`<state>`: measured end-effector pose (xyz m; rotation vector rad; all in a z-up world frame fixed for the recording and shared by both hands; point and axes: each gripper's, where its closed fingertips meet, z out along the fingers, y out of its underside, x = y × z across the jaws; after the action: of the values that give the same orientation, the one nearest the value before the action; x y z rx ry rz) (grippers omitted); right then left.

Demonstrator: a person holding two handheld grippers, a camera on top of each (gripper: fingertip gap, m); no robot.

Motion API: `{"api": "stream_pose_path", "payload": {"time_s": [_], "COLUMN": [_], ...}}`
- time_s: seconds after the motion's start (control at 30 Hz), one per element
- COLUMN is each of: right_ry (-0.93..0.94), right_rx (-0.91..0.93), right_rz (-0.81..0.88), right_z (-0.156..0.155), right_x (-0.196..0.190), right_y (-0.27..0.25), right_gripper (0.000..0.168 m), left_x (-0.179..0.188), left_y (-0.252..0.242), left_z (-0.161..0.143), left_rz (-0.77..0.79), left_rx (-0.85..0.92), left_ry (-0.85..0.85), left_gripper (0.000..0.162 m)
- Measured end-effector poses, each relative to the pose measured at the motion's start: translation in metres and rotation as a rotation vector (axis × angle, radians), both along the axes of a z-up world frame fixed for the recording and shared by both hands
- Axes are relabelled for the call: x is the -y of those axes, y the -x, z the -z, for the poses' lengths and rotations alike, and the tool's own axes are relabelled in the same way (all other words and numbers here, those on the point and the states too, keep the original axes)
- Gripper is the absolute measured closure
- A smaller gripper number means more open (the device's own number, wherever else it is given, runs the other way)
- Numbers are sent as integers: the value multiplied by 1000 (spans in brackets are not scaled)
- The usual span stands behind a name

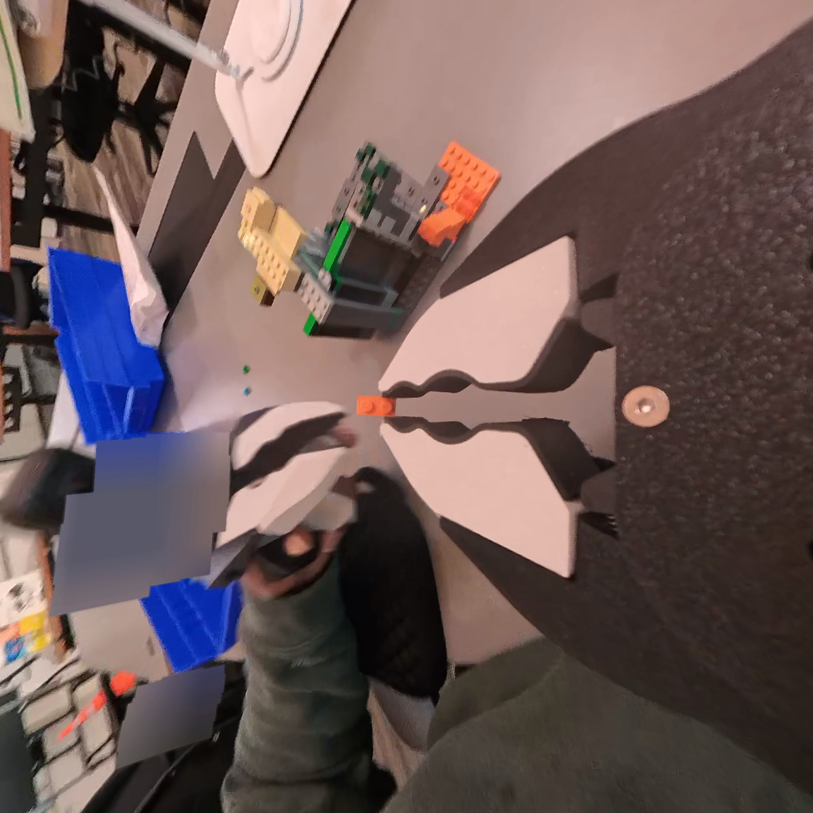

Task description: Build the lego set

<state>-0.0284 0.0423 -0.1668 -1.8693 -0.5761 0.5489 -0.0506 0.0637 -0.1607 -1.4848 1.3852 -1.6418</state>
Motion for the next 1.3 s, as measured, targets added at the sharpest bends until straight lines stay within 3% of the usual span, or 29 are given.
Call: {"api": "stream_pose_path", "payload": {"time_s": [0.1,0.2,0.4,0.53,0.77,0.97,1.13,1.3], "right_ry": [60,88,121,124,152,199,221,230], "right_rx": [41,61,52,38,31,-1,28,147], "right_rz": [62,80,27,-41,-95,-76,-13,61], "right_z": [11,20,32,37,51,62,65,66], "right_x": [-6,-12,-16,-15,-16,-19,-26,-30], "right_y": [-24,-37,-33,-22,-26,-39,-50,-66], "right_gripper": [161,161,161,161,161,161,161,161], "left_x": [-76,-127,-175,-196,-186,-167,-154,-131], "left_y": [16,26,18,2,-29,-34,-32,-20], "left_z": [7,25,61,76,85,81,80,79], "left_rz": [-263,-297,75,303,590,742,679,471], "left_rx": [-169,-356,-517,-551,-447,-334,-339,-413], "left_ry": [-375,-552,-834,-847,-839,-802,-724,-666], "left_gripper": [137,120,109,107,113,135,138,139]}}
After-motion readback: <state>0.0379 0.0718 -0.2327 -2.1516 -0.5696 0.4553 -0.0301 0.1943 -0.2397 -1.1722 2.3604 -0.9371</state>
